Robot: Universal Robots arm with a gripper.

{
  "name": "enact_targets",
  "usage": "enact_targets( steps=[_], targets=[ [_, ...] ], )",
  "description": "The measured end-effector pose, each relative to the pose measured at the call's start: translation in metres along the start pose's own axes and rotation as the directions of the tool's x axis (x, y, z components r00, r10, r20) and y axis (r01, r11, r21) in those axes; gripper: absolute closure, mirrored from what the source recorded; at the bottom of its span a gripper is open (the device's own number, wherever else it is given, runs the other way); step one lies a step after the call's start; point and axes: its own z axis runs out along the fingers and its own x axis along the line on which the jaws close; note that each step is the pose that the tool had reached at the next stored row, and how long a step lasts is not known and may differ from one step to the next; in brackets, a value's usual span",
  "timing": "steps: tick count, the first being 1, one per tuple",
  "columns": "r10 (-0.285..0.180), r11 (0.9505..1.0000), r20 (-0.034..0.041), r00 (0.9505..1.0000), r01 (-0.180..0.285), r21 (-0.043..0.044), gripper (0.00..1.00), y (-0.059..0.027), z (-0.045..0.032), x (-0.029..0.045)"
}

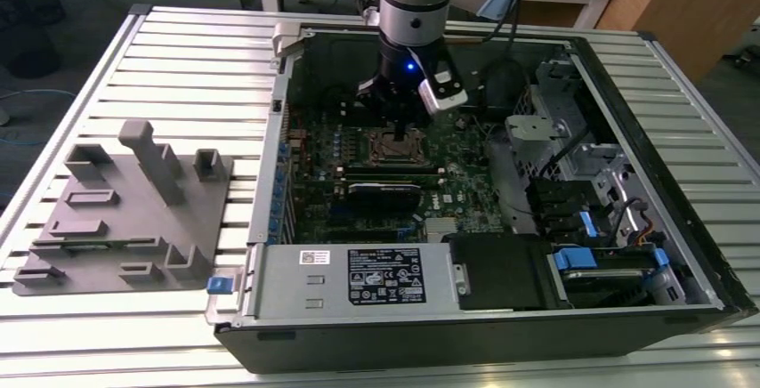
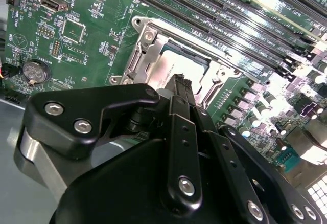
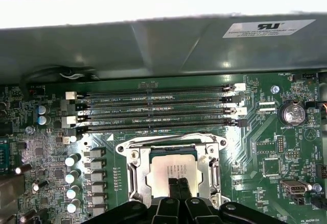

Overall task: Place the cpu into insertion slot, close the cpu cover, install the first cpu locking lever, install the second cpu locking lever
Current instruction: 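Install the second cpu locking lever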

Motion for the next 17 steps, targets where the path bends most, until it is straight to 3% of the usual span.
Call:
enact_targets(
  steps=[17],
  targets=[
    [0.0, 1.0, -0.0001, 1.0, 0.0, 0.0003, 0.9, -0.003, -0.0043, -0.0004]
  ],
)
